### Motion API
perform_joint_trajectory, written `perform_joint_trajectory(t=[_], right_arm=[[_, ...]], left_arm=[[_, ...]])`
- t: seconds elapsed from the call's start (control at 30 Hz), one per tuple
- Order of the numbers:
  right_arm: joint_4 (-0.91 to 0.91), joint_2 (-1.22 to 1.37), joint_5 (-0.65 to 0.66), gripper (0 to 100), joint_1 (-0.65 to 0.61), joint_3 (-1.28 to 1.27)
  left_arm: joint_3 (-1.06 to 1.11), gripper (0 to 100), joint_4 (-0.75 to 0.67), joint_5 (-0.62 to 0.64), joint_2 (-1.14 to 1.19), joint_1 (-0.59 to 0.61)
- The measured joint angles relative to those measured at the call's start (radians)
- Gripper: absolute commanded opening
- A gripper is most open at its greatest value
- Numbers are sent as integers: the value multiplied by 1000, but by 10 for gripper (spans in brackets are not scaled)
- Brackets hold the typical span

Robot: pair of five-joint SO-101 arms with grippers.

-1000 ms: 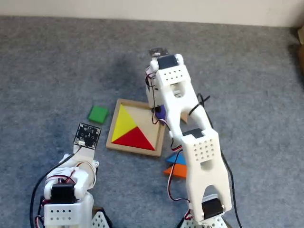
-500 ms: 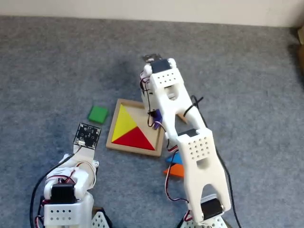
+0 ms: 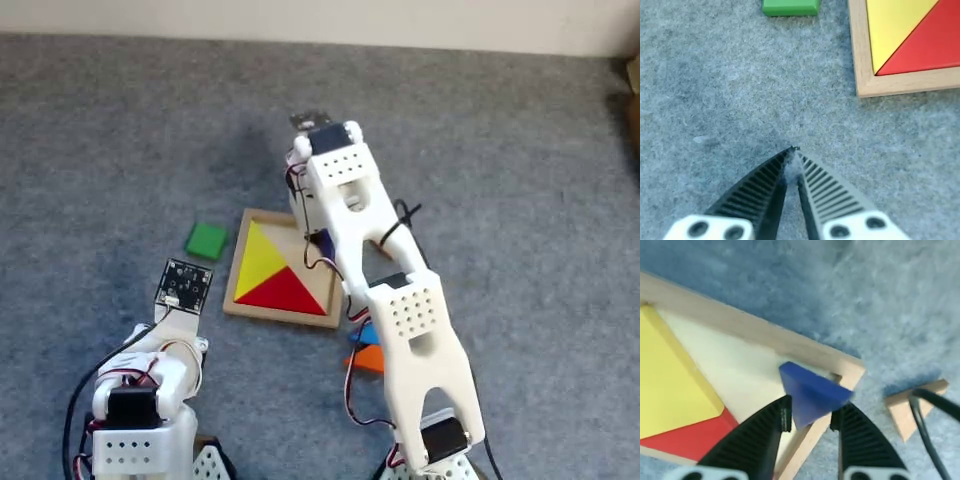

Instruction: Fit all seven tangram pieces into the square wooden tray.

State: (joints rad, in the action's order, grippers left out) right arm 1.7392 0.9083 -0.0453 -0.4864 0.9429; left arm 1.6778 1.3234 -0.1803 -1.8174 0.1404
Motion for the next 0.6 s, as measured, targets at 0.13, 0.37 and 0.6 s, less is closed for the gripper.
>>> perform_joint_trajectory(t=[0.13, 0.37, 0.6], right_arm=[[3, 0, 0, 92, 3, 38], [3, 0, 54, 49, 8, 44], [3, 0, 58, 50, -8, 44]], left_arm=[[0, 5, 0, 0, 0, 0], [0, 5, 0, 0, 0, 0], [0, 5, 0, 0, 0, 0]])
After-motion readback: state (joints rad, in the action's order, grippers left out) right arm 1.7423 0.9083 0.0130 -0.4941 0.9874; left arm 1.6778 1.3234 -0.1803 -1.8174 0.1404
